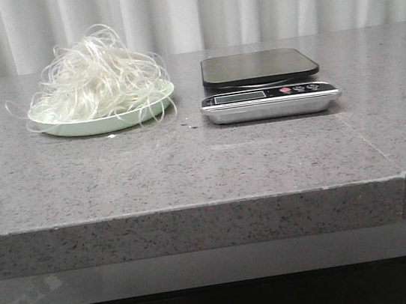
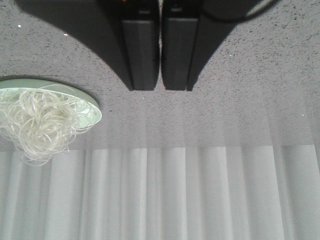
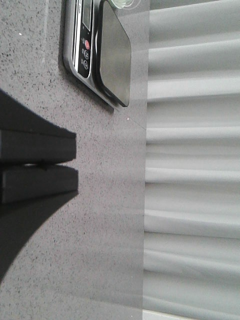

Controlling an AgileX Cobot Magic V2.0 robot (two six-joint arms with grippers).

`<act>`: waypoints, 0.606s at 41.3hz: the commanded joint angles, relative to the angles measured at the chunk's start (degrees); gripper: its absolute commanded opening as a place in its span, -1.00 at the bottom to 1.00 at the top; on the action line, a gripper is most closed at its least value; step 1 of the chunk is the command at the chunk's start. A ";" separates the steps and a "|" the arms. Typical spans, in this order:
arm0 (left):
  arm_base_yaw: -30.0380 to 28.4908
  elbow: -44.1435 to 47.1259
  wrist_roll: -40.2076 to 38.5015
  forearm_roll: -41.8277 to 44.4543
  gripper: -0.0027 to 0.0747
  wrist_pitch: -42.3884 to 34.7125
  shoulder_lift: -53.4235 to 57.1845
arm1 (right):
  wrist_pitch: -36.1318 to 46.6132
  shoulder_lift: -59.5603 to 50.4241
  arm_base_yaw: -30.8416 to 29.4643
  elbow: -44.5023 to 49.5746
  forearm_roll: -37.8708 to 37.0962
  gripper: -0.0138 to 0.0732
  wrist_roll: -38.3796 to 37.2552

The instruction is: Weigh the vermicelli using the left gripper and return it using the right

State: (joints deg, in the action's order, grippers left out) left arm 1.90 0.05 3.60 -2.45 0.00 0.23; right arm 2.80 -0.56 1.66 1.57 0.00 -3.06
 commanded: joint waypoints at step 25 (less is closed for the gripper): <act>-0.04 -26.55 -0.25 0.32 -0.56 8.62 -2.20 | -22.04 8.25 -0.29 -30.80 -0.72 -0.32 0.64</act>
State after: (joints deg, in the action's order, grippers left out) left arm 1.90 -19.96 3.60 -2.19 7.90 0.07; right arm -18.51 3.45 1.66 -23.29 0.00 -3.06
